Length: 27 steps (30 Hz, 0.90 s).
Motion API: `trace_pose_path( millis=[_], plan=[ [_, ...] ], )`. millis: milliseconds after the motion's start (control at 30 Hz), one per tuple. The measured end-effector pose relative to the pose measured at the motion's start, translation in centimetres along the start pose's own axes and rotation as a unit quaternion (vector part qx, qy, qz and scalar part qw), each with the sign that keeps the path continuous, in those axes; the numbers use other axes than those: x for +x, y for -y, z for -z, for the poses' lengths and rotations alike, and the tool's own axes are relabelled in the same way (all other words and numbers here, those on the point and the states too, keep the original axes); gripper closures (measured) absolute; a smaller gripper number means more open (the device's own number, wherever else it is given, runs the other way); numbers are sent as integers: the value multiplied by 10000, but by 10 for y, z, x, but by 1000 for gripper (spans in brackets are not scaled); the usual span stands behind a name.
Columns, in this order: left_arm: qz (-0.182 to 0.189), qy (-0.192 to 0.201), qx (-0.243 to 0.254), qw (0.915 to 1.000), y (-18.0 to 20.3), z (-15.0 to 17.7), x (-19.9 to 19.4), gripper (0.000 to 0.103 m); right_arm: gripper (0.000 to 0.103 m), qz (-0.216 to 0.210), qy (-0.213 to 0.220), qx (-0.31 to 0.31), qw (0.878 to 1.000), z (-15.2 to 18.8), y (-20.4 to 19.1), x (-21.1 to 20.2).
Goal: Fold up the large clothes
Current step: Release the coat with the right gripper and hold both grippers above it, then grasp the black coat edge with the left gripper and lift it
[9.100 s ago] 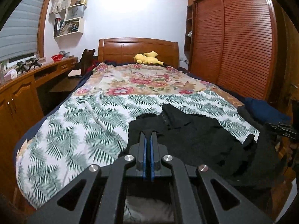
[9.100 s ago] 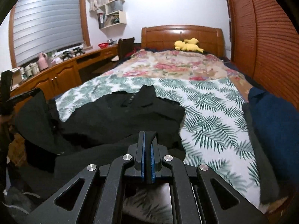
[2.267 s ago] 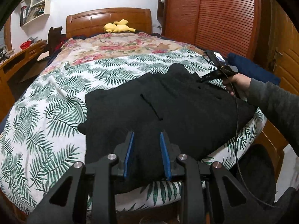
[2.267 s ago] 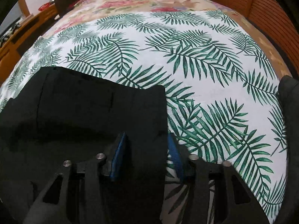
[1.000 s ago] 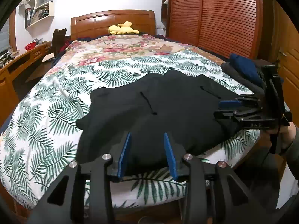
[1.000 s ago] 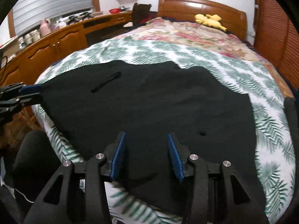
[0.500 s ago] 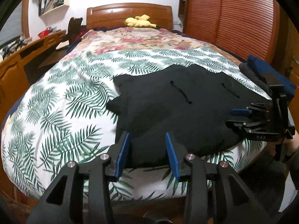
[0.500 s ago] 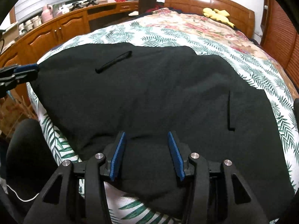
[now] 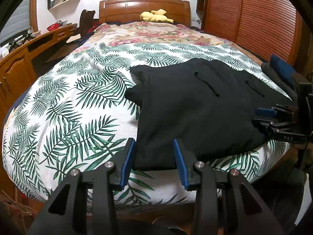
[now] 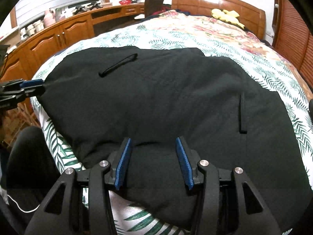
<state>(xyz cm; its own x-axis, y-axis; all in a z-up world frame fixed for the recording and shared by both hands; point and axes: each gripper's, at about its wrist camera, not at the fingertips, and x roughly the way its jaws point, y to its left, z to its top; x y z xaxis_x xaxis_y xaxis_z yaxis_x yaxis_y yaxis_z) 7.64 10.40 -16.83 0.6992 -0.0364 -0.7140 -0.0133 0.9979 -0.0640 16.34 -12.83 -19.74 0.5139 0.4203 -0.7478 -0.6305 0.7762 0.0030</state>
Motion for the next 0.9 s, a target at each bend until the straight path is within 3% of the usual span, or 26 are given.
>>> trace_pose_path(
  millis=[200, 267, 333, 400, 700, 900],
  plan=[
    [123, 24, -199, 9997, -5, 1, 3, 65, 56, -12, 25, 5, 10000, 0, 0, -1],
    [225, 67, -199, 9995, -3, -1, 0, 74, 56, -14, 32, 15, 10000, 0, 0, -1],
    [156, 171, -96, 9997, 3, -6, -6, 95, 56, -17, 53, 32, 10000, 0, 0, -1],
    [182, 255, -46, 9995, 7, -12, -11, 99, 56, -23, 89, 47, 9999, 1, 0, -2],
    [193, 812, 221, 9963, 41, -54, -43, 102, 55, -84, 211, 213, 9995, 7, 9, -30],
    [556, 1103, 618, 9904, 92, -90, -59, 103, 55, 76, 424, 400, 9983, 22, 32, -65]
  ],
)
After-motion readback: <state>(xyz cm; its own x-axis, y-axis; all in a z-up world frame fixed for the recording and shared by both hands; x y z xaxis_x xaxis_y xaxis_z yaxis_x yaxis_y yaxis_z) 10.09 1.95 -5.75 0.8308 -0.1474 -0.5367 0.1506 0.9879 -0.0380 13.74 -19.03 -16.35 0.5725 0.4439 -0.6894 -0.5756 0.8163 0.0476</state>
